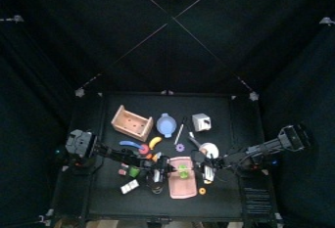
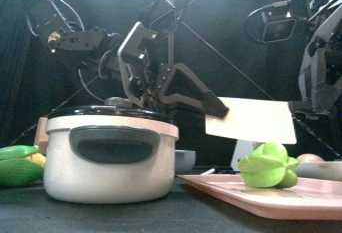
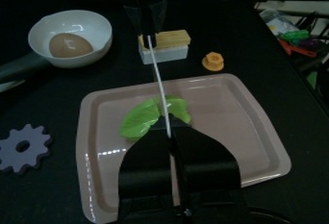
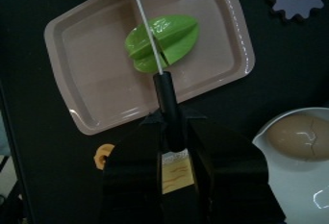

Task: Cut starfruit

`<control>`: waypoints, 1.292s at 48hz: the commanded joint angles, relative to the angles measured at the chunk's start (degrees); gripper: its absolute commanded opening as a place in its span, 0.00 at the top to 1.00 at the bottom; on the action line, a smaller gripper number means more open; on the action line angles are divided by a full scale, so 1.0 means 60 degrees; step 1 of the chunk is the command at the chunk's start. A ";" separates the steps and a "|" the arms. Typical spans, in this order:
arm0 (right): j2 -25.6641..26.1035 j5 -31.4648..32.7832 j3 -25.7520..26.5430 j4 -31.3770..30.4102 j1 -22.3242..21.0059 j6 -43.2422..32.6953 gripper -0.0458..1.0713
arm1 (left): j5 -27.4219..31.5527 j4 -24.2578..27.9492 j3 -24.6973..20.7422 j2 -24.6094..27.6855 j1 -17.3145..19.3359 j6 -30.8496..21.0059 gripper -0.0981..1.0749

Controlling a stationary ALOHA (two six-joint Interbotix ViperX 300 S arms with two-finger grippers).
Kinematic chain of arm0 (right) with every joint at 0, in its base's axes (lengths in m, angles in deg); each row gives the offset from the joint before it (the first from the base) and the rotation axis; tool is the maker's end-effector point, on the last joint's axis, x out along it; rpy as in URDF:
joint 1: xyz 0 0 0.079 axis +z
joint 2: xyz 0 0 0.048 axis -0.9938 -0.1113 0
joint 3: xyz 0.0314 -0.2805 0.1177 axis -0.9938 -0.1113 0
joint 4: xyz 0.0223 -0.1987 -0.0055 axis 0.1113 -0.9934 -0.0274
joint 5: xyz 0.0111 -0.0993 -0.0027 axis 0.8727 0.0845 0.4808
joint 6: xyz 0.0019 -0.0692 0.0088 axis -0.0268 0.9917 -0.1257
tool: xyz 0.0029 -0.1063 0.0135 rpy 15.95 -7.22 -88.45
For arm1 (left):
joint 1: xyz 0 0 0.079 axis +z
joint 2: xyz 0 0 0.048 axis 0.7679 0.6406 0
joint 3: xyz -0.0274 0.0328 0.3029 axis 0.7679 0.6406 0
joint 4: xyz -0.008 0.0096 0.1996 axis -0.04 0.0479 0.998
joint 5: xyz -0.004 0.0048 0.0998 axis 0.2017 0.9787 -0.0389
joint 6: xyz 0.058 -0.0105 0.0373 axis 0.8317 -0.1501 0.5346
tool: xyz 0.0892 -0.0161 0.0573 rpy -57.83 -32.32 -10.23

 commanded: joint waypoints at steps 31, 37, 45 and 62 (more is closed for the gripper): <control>-0.0454 0.0190 0.0234 -0.0205 -0.0117 -0.0059 0.54 | 0.2563 -0.0073 -0.0806 -0.0322 -0.0337 0.0015 0.76; -0.0630 0.0205 0.0249 -0.0249 -0.0132 -0.0059 0.54 | 0.2622 -0.0073 -0.0850 -0.0293 -0.0337 0.0015 0.76; -0.0820 0.0205 0.0264 -0.0278 -0.0132 -0.0073 0.54 | 0.2710 -0.0088 -0.0850 -0.0190 -0.0337 0.0015 0.76; -0.0952 0.0190 0.0234 -0.0278 -0.0146 -0.0073 0.54 | 0.2695 -0.0073 -0.0850 0.0132 -0.0293 0.0059 0.76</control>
